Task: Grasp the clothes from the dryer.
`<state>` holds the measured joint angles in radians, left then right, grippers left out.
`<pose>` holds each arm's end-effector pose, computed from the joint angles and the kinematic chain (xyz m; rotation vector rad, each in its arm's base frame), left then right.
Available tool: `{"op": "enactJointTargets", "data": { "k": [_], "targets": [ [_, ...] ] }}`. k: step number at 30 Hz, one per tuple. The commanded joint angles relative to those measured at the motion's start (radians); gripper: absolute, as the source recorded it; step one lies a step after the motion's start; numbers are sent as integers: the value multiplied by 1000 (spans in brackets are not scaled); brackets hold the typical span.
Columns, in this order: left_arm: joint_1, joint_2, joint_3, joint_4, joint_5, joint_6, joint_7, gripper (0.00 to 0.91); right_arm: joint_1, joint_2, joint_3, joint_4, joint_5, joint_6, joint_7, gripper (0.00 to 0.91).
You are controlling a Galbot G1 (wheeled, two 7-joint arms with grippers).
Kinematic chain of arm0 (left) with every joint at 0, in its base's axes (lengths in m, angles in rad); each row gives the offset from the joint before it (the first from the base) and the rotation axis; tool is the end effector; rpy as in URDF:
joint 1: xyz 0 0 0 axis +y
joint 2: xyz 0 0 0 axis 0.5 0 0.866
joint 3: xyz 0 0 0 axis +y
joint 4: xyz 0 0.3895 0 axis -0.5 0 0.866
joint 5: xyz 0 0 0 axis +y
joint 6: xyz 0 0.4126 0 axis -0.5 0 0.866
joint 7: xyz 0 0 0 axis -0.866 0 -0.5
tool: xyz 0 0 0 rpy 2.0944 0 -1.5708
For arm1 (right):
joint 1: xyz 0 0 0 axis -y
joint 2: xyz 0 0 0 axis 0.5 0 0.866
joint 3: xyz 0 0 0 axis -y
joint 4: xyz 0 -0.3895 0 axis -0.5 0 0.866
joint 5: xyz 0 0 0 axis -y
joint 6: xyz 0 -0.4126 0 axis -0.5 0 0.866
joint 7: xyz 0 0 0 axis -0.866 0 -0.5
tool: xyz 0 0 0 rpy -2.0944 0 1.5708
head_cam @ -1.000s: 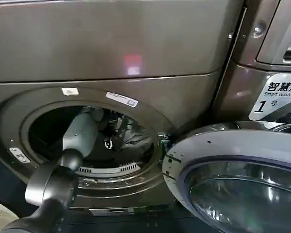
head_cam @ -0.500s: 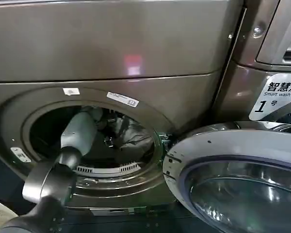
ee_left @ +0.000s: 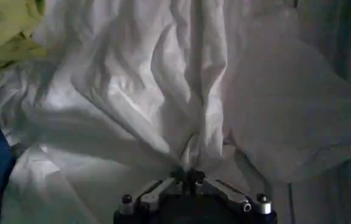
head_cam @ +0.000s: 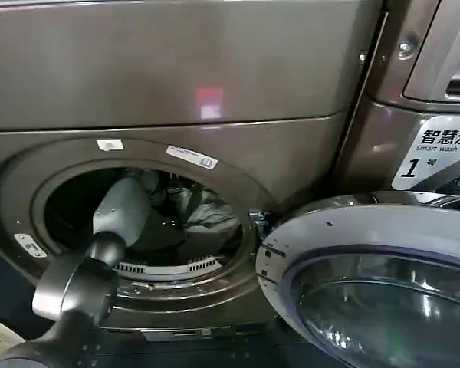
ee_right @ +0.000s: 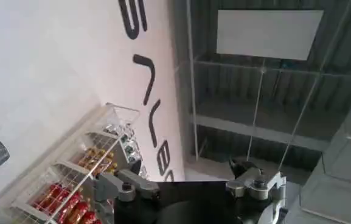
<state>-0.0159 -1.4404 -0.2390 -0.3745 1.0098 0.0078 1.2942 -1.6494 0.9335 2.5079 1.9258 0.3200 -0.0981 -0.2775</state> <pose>0.7454 0.0586 -0.2490 -1.2581 -1.5167 -1.1213 -0.1207 -0.4311 0.0988 1.4318 1.9924 -1.1917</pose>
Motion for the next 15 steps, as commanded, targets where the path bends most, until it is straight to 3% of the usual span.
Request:
{"op": "enactJointTargets", "data": {
  "k": [1, 5, 10, 15],
  "targets": [
    [17, 10, 14, -64, -111, 37, -119, 68, 3, 0, -4, -4, 0, 1, 0, 907],
    [50, 19, 46, -150, -218, 156, -211, 0, 7, 1, -10, -5, 0, 2, 0, 907],
    [112, 30, 58, -288, -367, 335, -433, 0, 12, 3, -19, -9, 0, 5, -1, 907],
    [189, 35, 32, -461, -490, 445, -581, 0, 27, 5, -36, -1, -1, 4, 0, 907]
  ]
}}
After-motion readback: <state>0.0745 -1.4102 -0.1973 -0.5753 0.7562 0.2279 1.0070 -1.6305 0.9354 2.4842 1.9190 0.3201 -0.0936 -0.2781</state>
